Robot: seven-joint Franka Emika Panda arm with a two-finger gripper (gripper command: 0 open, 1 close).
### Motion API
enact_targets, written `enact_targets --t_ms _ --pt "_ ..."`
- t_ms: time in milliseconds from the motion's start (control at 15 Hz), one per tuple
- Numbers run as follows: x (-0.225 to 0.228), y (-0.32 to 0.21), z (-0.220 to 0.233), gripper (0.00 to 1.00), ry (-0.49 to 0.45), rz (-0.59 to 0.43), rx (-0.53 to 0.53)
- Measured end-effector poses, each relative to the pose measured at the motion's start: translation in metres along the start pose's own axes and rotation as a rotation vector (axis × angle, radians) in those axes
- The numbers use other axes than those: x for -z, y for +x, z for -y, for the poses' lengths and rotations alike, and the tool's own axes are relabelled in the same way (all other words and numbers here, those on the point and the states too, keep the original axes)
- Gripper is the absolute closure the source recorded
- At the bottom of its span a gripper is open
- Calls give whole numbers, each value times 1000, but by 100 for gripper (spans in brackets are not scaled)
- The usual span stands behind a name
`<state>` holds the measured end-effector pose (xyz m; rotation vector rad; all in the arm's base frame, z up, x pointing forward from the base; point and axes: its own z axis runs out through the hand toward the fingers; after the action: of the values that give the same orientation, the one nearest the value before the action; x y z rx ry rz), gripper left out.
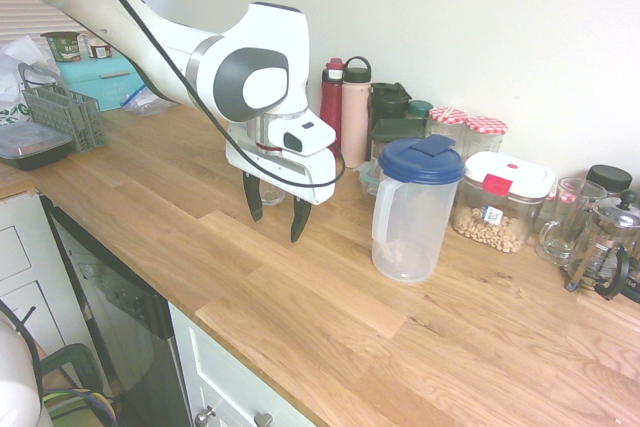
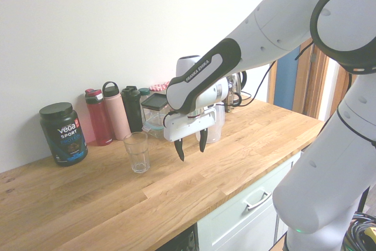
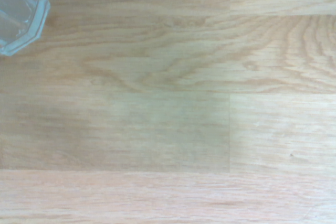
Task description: Pour me some water
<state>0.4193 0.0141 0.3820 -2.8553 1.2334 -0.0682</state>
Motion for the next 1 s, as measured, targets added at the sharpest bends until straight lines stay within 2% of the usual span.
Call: enact_targets --t_ms 267,667,867,1000 --pt "12 3 4 0 8 -13 4" --pt "113 5 10 0 80 -71 11" --pt "157 18 -7 0 120 -105 -15" --pt "177 41 -34 0 136 -127 -24"
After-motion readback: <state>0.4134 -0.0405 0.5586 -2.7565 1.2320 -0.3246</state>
